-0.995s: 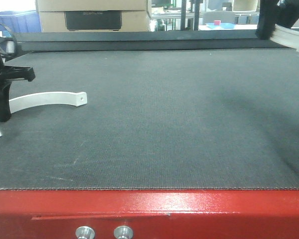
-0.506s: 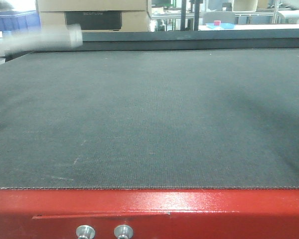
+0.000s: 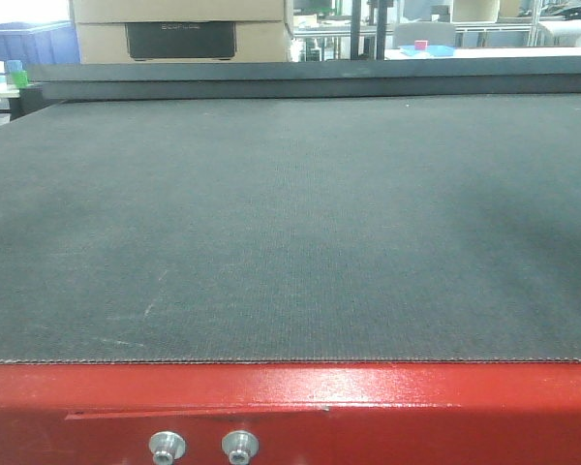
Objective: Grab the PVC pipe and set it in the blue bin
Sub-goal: 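Lift both held pipe pieces up off the table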
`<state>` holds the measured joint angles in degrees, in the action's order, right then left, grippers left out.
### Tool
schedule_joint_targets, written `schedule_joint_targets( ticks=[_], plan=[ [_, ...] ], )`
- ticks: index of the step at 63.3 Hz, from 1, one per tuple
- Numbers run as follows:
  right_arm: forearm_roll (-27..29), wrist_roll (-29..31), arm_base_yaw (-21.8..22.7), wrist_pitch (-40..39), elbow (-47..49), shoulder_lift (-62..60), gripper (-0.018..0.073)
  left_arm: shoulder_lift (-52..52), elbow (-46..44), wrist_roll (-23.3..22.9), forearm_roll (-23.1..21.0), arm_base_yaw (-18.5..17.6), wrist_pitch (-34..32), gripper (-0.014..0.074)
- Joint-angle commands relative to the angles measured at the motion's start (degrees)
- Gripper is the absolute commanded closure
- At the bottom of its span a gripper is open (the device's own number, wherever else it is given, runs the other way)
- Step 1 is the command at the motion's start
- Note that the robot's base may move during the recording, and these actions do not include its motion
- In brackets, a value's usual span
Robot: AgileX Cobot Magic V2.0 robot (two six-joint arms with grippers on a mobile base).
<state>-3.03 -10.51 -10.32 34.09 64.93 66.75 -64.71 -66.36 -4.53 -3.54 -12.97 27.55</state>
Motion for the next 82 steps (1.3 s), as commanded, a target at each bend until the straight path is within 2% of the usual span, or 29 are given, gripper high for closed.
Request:
schedule_joint_targets(
  ticks=[1,5,11,24,36,50,82],
  plan=[
    [-0.73,0.39,-0.01,-9.26,-6.67,-5.28,0.0728,4.49,6.05,-0.14,-0.69,-0.49,-9.02,0.0707],
    [-0.73,0.39,-0.01,-13.97,-11.04,-9.05,0.0728,7.35,10.38,-0.14,-0.69,-0.49,-13.03,0.0707],
    [-1.34,0.39,-0.01,-16.42,-17.55,-13.99,0.0728,10.76,15.85,-0.14,-0.69,-0.49,-17.02,0.0707],
    [-1.34,0.39,-0.01,-22.46,-27.33,-26.72,0.0728,17.47,21.90,-0.14,-0.69,-0.35,-18.78,0.0707],
    [-1.34,0.39,-0.01,-23.38,-27.72,-35.25,0.0728,21.79,22.12,-0.14,-0.69,-0.35,-20.34,0.0707],
    [-1.34,0.39,-0.01,-23.38,-27.72,-39.92,0.0728,22.92,22.12,-0.14,5.40,-0.35,-20.89,0.0707],
    [-1.34,0.39,-0.01,-23.38,-27.72,-40.26,0.0728,22.92,22.12,-0.14,5.41,-0.35,-20.89,0.0707]
  ],
)
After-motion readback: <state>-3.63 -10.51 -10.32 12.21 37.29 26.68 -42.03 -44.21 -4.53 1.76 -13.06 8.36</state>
